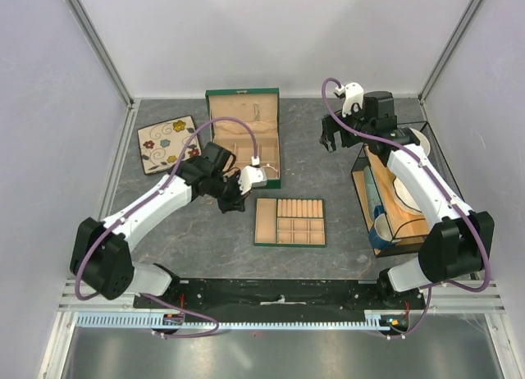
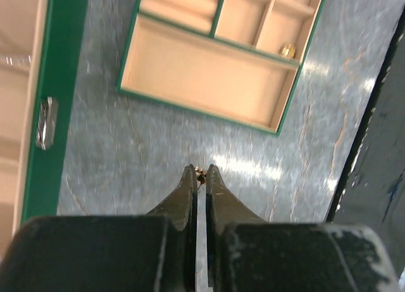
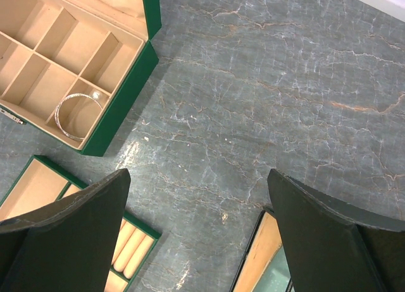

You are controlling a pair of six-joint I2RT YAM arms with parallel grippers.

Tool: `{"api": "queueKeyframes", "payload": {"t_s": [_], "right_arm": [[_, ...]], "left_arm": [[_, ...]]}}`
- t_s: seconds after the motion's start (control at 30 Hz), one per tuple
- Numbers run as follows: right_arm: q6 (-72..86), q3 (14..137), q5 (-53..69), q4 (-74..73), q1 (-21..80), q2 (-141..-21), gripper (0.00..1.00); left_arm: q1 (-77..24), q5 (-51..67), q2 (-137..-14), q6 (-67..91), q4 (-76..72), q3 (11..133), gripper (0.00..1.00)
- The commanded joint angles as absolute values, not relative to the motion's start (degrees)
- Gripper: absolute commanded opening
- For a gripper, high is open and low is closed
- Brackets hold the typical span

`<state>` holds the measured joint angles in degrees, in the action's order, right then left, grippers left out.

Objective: Organize the mixed jewelry

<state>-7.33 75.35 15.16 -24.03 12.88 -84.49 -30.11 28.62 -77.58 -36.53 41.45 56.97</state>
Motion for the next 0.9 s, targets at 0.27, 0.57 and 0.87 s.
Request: {"api": "queueKeyframes", "payload": {"t_s": [0.27, 0.57, 0.87], "right_arm": [[-7.56, 75.32, 14.50, -22.15, 12.66, -84.20, 0.98], [-7.74, 75.32, 14.24, -22.15, 12.66, -83.94, 0.98], [-7.82, 75.24, 14.15, -22.15, 12.66, -83.85, 0.98]], "left_arm": [[-42.96, 29.80, -89.55, -26.37, 33.14, 66.00, 0.01], [-47.19, 28.04, -97.38, -25.58, 29.97, 69.26, 0.02], [-49.92, 26.90, -101.51, -25.40, 28.48, 70.93, 0.01]]}}
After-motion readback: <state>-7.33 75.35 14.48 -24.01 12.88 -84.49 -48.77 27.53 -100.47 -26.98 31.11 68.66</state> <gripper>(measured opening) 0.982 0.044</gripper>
